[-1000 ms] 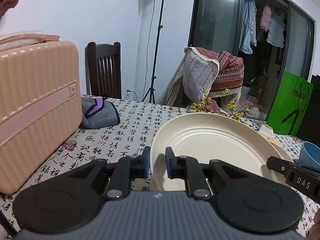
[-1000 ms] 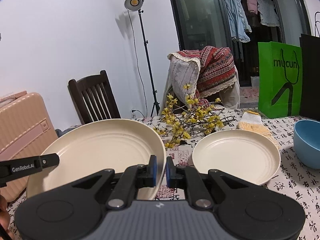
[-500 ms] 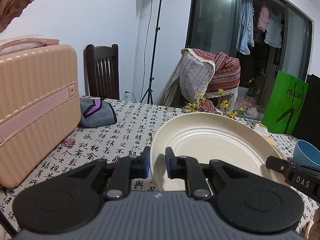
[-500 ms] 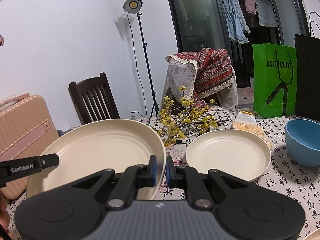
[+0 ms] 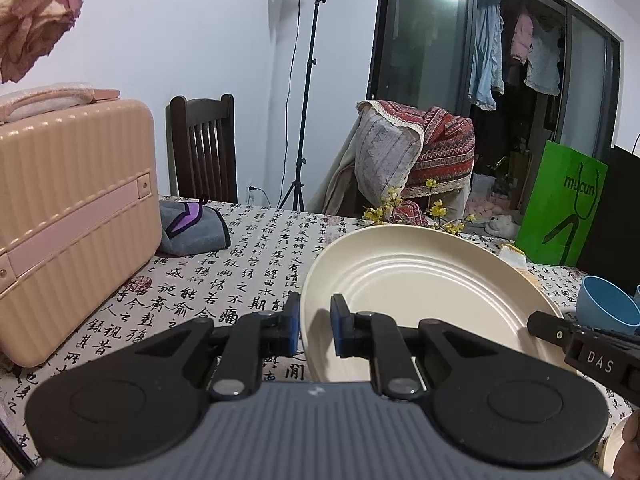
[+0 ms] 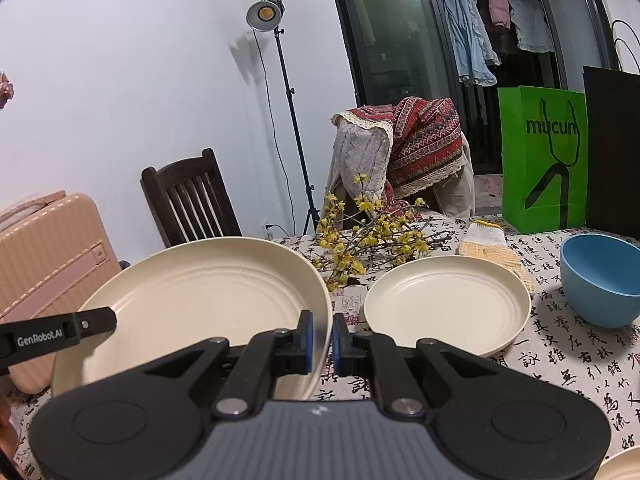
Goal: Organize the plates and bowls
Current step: 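Lift the second cream plate tilted up with both grippers, then carry the tilted cream plate toward the blue bowls with both grippers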
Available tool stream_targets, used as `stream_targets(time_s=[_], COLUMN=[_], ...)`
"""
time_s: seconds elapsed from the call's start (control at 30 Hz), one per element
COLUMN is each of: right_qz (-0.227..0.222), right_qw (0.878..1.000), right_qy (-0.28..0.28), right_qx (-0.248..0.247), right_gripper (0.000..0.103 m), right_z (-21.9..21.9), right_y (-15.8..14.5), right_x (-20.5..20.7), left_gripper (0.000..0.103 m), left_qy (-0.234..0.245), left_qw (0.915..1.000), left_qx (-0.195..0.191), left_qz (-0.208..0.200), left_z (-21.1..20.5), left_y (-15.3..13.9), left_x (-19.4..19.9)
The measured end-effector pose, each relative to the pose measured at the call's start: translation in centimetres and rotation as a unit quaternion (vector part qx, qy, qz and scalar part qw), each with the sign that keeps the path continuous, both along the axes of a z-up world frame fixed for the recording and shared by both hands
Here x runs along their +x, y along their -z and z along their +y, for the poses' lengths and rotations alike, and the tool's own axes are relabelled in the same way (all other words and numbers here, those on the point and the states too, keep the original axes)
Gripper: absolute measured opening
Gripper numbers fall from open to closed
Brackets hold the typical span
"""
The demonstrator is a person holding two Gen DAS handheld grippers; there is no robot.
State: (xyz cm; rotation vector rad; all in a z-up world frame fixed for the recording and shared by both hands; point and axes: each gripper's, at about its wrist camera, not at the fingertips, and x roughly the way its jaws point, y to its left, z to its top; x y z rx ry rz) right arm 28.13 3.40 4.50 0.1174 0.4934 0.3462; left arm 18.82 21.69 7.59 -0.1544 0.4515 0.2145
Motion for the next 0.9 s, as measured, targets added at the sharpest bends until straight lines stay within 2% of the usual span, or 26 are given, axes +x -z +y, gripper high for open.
stream_targets(time_s=[0.9], right_qz=[-0.011], right_qw=[1.000], right_qy=[0.008], right_qx=[0.005], right_gripper=[0.009], right_z=[-3.7], right_y=[-0.9], right_x=[-3.5], left_gripper=[0.015], left_qy=[0.008], left_qw=[0.9999], left_qx=[0.005], left_qz=[-0.007], left_z=[-3.6], left_y=[-0.7], left_x=[-3.2])
